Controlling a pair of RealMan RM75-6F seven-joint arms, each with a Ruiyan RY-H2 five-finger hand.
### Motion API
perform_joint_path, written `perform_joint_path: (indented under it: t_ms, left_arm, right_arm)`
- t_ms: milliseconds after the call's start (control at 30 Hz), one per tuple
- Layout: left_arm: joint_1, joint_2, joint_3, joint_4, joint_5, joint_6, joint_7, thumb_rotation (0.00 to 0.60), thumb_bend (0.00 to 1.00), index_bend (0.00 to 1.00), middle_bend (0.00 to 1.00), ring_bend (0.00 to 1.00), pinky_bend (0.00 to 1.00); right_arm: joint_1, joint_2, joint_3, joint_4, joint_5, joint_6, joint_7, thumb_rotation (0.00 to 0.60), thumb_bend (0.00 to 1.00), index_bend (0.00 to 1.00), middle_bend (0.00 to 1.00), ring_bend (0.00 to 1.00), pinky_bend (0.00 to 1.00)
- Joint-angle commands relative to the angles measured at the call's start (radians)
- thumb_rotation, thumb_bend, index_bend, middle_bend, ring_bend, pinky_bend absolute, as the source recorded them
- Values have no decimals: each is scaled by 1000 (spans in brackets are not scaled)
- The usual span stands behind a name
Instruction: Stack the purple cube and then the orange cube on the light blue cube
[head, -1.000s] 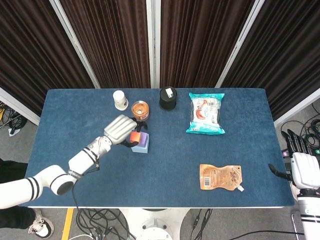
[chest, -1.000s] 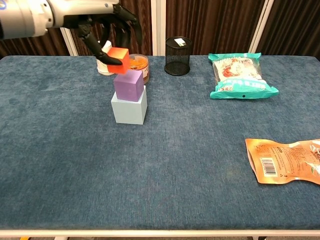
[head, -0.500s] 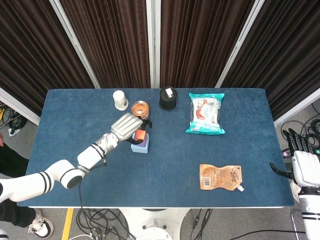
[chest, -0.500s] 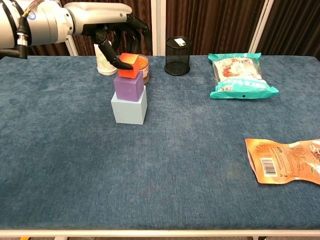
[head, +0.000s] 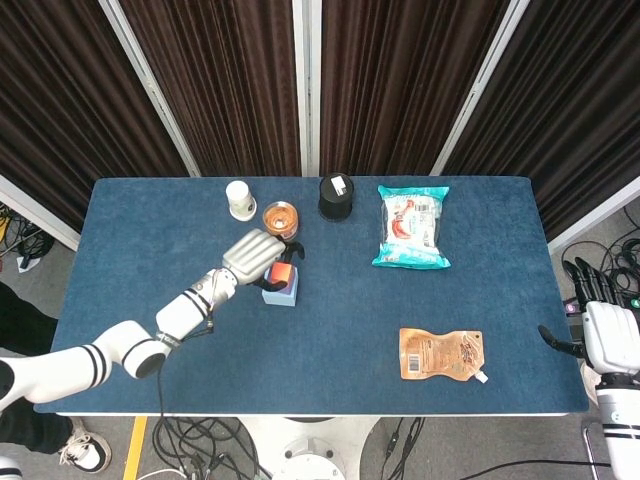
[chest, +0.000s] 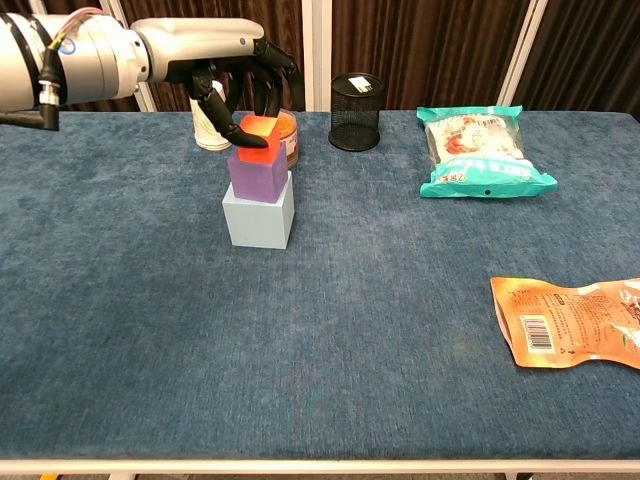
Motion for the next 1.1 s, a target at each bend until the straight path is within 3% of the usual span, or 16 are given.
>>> perform_joint_path:
  t_ms: [33, 167, 367, 567, 733, 800, 933, 1100]
  left_arm:
    - [0, -7, 5, 15, 10, 13, 0, 600, 311, 394, 560, 434, 558]
    - [-4, 7, 14, 9, 9, -9, -19, 600, 287, 356, 481, 386, 513]
    - [-8, 48, 24, -32, -5, -49, -39, 600, 193, 215, 312, 288, 415]
    - [4, 114, 28, -99, -14, -40, -7, 600, 166, 184, 260, 237, 360]
    - [49, 252, 53, -198, -103, -30, 117, 600, 165, 180, 249, 205, 312]
    - [90, 299, 75, -236, -155, 12, 186, 600, 165, 180, 240, 197, 302]
    - [229, 351, 136, -286, -235, 192, 298, 600, 153, 180, 238, 197, 300]
    - [418, 291, 204, -192, -130, 481, 302, 600, 89, 180, 238, 197, 290]
  right_arm:
    - [1, 1, 1, 0, 2, -2, 1, 600, 122, 0, 0, 0, 0]
    - [2, 4, 1, -1, 2, -7, 4, 600, 121, 0, 0, 0, 0]
    - [1, 7, 0, -1, -1, -6, 12, 600, 121, 0, 0, 0, 0]
    - [0, 7, -1, 3, -3, -5, 17, 600, 121, 0, 0, 0, 0]
    - [-4, 15, -3, 0, -12, -2, 32, 600, 121, 0, 0, 0, 0]
    - [-6, 18, -4, -1, -16, 0, 39, 600, 121, 0, 0, 0, 0]
    - [-8, 21, -7, 0, -22, 0, 44, 600, 122, 0, 0, 0, 0]
    - [-4, 13, -16, -2, -45, -2, 36, 600, 121, 0, 0, 0, 0]
